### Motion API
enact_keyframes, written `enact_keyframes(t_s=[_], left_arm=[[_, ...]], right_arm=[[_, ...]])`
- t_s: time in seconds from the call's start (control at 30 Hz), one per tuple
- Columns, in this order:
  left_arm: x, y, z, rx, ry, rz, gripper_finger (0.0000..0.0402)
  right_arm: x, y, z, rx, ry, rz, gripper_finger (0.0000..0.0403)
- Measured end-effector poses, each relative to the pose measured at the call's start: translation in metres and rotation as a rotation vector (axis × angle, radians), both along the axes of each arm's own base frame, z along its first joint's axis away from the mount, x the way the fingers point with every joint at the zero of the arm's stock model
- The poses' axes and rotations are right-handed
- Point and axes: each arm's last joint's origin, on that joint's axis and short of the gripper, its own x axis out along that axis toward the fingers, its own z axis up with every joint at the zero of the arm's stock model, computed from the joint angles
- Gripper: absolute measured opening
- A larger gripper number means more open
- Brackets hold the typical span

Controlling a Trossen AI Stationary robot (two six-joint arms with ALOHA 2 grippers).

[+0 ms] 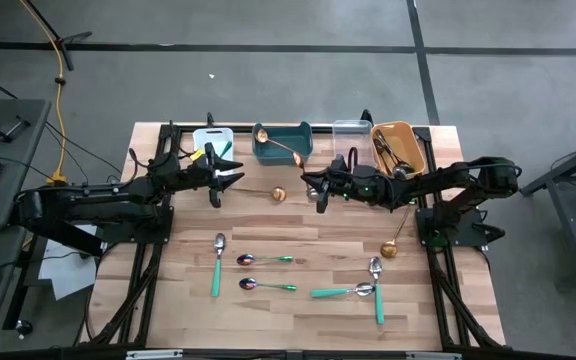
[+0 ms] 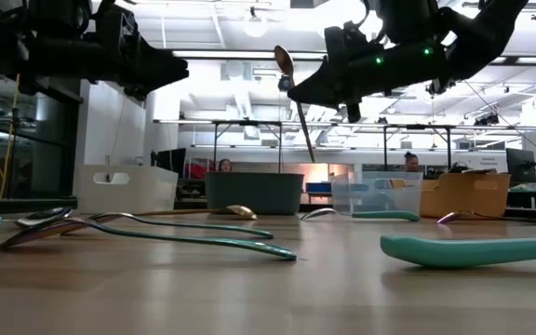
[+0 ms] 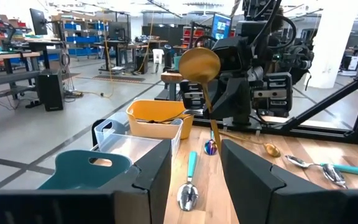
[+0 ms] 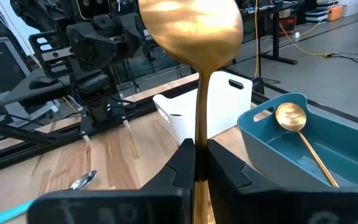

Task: Sort silverware by color (type)
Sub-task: Put the gold spoon into the blue bin

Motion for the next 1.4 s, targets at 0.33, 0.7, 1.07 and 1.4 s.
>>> enact_keyframes(t_s=[0.33, 0.7, 1.07, 1.4], left_arm=[[0.0, 0.0, 0.0, 0.001, -0.003, 0.001, 0.0133], [-0.001, 0.0, 0.007, -0.006, -0.075, -0.002, 0.0133], [-0.001, 0.0, 0.008, -0.004, -0.079, -0.005, 0.0133], [-0.001, 0.0, 0.008, -0.003, -0.08, -0.005, 0.0133]], right_arm=[[0.001, -0.003, 0.002, -0.013, -0.008, -0.008, 0.0013], [0.046, -0.079, 0.087, -0.294, 0.179, -0.109, 0.0013], [0.102, -0.17, 0.053, -0.266, 0.434, -0.11, 0.0013], [0.114, -0.195, 0.005, -0.189, 0.629, -0.07, 0.0013]])
